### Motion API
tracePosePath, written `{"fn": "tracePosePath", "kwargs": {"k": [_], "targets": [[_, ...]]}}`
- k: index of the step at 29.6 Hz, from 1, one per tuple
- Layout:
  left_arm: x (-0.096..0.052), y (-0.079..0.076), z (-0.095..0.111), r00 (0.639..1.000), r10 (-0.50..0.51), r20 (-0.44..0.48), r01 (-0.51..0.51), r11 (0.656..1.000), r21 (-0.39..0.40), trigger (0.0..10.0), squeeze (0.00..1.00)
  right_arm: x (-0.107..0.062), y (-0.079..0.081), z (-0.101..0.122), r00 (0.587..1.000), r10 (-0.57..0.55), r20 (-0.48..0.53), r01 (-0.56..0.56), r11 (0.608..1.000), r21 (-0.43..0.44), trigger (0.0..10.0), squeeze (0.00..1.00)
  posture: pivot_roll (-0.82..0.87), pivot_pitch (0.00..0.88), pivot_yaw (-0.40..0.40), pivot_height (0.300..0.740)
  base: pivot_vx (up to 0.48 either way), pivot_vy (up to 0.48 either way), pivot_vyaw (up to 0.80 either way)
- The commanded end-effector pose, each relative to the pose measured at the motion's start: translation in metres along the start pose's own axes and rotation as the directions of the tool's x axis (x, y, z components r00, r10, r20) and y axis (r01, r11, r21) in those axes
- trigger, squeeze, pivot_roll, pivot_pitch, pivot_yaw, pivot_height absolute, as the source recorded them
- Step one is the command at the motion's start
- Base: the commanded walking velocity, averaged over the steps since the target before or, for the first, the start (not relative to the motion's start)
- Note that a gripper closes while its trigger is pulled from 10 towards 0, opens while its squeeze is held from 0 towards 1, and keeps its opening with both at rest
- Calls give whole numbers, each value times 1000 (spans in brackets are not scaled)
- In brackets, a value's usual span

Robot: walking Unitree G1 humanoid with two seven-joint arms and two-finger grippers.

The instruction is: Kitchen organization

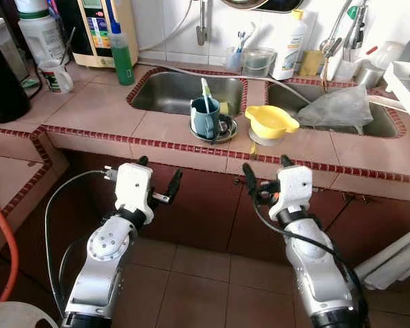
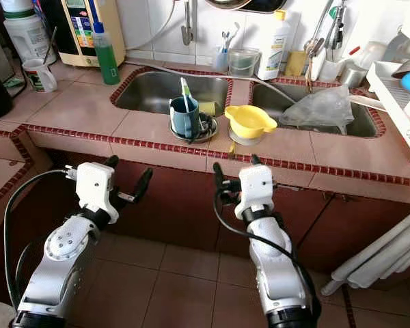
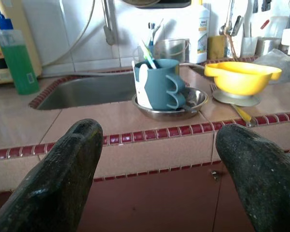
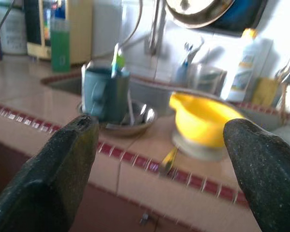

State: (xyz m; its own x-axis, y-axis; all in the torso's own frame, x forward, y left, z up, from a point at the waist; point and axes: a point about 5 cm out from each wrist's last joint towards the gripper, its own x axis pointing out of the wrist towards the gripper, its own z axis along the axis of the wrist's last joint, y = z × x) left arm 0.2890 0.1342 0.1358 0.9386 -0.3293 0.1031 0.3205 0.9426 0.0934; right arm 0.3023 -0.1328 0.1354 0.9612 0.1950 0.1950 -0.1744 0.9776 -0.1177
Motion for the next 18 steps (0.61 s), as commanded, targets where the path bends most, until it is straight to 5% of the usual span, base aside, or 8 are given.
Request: {"fn": "tracePosePath", "kwargs": {"k": [1,4,5,14,15,16,17,18], "targets": [[3,-1,7,1000,-20,19,20,1000,2,10000,0,2,-3,6,1000,-9,22,10,1000,-9,10000,0,-37,0,20,740,0,0,0],[3,-3,6,999,-27,22,27,1000,-2,10000,0,2,-3,9,999,7,43,-7,1000,-9,10000,43,-37,0,18,740,0,0,0],[3,-4,7,999,-32,25,32,999,-5,10000,0,2,-2,11,999,21,50,-21,1000,3,10000,1000,-38,0,18,740,0,0,0],[3,-8,6,999,-44,24,44,999,-13,10000,0,-1,2,12,997,51,53,-51,999,-2,10000,1000,-38,0,10,740,0,0,0],[3,-8,6,999,-44,24,45,999,-12,10000,0,-1,2,11,998,52,46,-52,999,-8,10000,698,-37,0,8,740,0,0,0],[3,-8,6,999,-44,24,45,999,-12,10000,0,-1,2,11,998,52,46,-52,999,-8,10000,698,-37,0,8,740,0,0,0],[2,-8,6,999,-45,24,45,999,-11,10000,0,-2,2,10,998,50,43,-49,999,-18,10000,0,-37,0,7,740,0,0,0],[2,-8,6,999,-45,24,45,999,-10,10000,0,-2,2,10,998,51,41,-50,999,-22,10000,0,-37,0,7,740,0,0,0]]}}
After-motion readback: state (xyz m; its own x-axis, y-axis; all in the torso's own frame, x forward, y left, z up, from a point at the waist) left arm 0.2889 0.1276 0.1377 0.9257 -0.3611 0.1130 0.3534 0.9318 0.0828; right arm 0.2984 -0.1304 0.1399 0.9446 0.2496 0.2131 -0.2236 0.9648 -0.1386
